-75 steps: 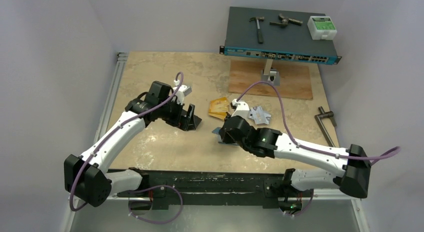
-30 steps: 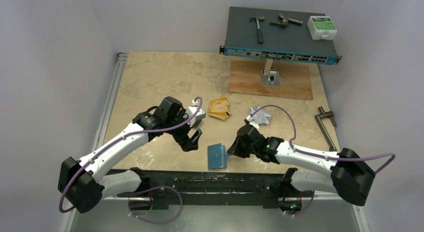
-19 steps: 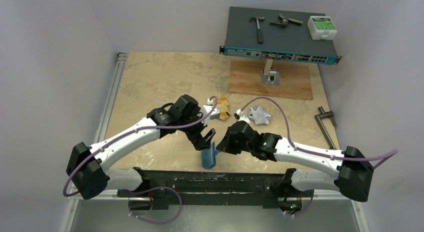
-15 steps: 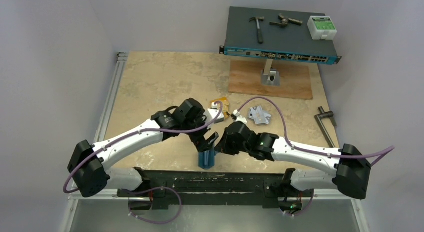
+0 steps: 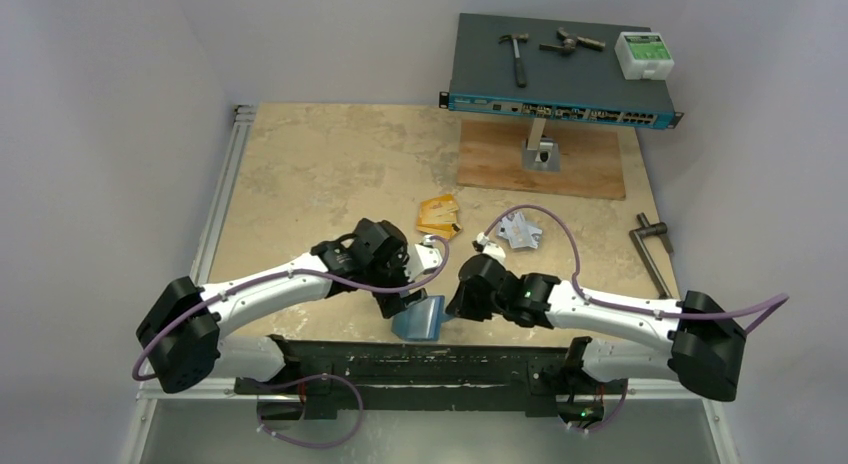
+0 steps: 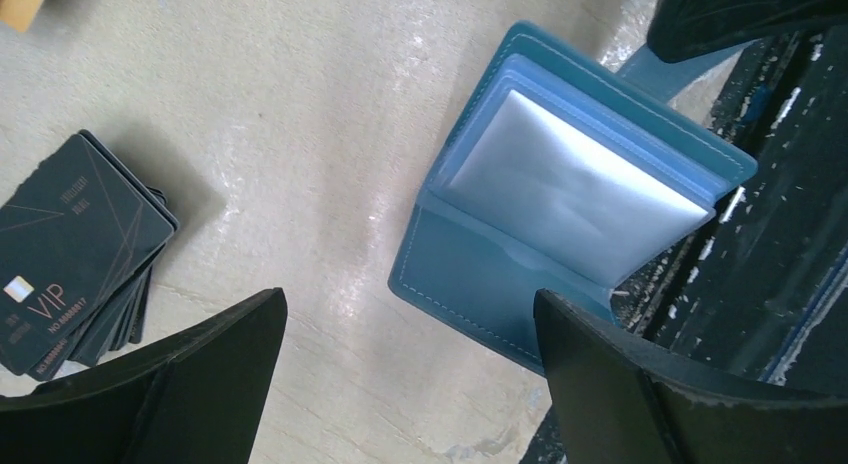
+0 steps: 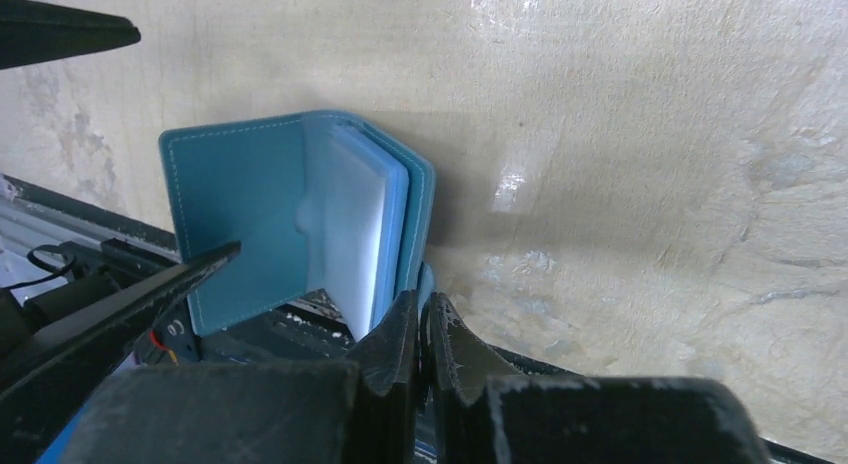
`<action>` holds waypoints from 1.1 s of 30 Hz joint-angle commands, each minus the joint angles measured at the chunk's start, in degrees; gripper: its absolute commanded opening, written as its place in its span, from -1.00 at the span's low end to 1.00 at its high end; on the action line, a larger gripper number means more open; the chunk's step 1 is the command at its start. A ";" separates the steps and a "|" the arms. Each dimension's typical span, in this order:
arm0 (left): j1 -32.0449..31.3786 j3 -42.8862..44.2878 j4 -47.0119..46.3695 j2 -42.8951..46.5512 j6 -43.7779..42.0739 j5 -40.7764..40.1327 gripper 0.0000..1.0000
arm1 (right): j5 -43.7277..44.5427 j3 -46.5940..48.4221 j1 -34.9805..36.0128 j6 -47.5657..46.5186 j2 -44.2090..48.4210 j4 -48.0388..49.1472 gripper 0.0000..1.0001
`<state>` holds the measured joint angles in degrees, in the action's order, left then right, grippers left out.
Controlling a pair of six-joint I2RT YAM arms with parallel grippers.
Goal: Put the credit cards into the card holder
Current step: Open the card holder at the center of the board.
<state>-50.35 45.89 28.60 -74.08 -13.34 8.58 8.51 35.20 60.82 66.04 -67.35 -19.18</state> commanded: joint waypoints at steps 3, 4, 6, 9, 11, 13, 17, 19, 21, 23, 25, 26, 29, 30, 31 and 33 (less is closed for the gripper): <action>-1.19 -1.73 -4.98 -1.47 -5.76 -4.44 0.89 | 3.35 -0.55 0.43 0.74 3.10 -1.78 -1.00; -1.38 -1.98 -5.29 -1.58 -6.63 -5.42 0.88 | 3.49 -0.82 0.39 0.64 3.10 -2.00 -1.00; -1.65 -2.73 -6.08 -1.65 -8.23 -6.87 0.88 | 3.49 -2.22 0.37 0.69 2.98 -1.53 -1.00; -2.41 -3.38 -7.05 -1.95 -9.90 -8.36 0.87 | 3.22 -4.38 0.43 0.76 1.59 0.51 -1.00; -3.65 -4.07 -7.78 -2.47 -10.96 -11.29 0.85 | 2.88 -5.78 0.39 0.76 -0.17 2.00 -1.00; -5.50 -5.36 -9.03 -2.88 -12.66 -13.58 0.84 | 2.68 -6.97 0.37 0.75 -2.27 3.34 -1.00; -8.30 -7.91 -11.22 -3.39 -15.52 -16.86 0.82 | 2.47 -8.90 0.40 0.35 -6.33 5.89 -1.00; -8.89 -9.04 -12.11 -3.76 -16.53 -17.39 0.81 | 2.63 -9.26 0.39 0.19 -7.75 6.52 -1.00; -9.63 -10.37 -13.38 -4.59 -18.36 -18.64 0.80 | 2.69 -9.50 0.43 0.16 -8.64 7.27 -1.00; -10.23 -11.31 -14.47 -5.47 -19.93 -19.60 0.76 | 2.57 -9.90 0.32 0.20 -9.11 8.32 -1.00; -10.30 -11.34 -14.52 -5.28 -20.10 -19.02 0.62 | 2.56 -10.20 0.43 0.31 -9.61 8.81 -1.00; -10.30 -11.04 -14.11 -4.94 -19.53 -18.55 0.58 | 2.60 -10.17 0.41 0.32 -9.67 8.89 -1.00; -10.14 -9.71 -11.74 -2.91 -16.48 -16.29 0.55 | 2.14 -9.71 0.38 0.87 -8.93 7.88 -1.00; -10.00 -9.15 -10.87 -2.30 -15.49 -15.72 0.55 | 1.68 -9.57 0.34 1.12 -8.36 7.41 -1.00; -9.95 -8.20 -9.78 -2.02 -14.51 -15.22 0.55 | 2.18 -9.13 0.35 1.19 -7.50 6.70 -1.00; -9.71 -6.73 -7.58 -1.52 -13.11 -14.57 0.56 | 3.77 -7.92 0.35 1.29 -5.34 3.83 -0.94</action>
<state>-60.49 36.71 16.49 -77.25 -29.87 -7.97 9.52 27.62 60.86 67.09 -74.43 -7.05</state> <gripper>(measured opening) 0.777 0.021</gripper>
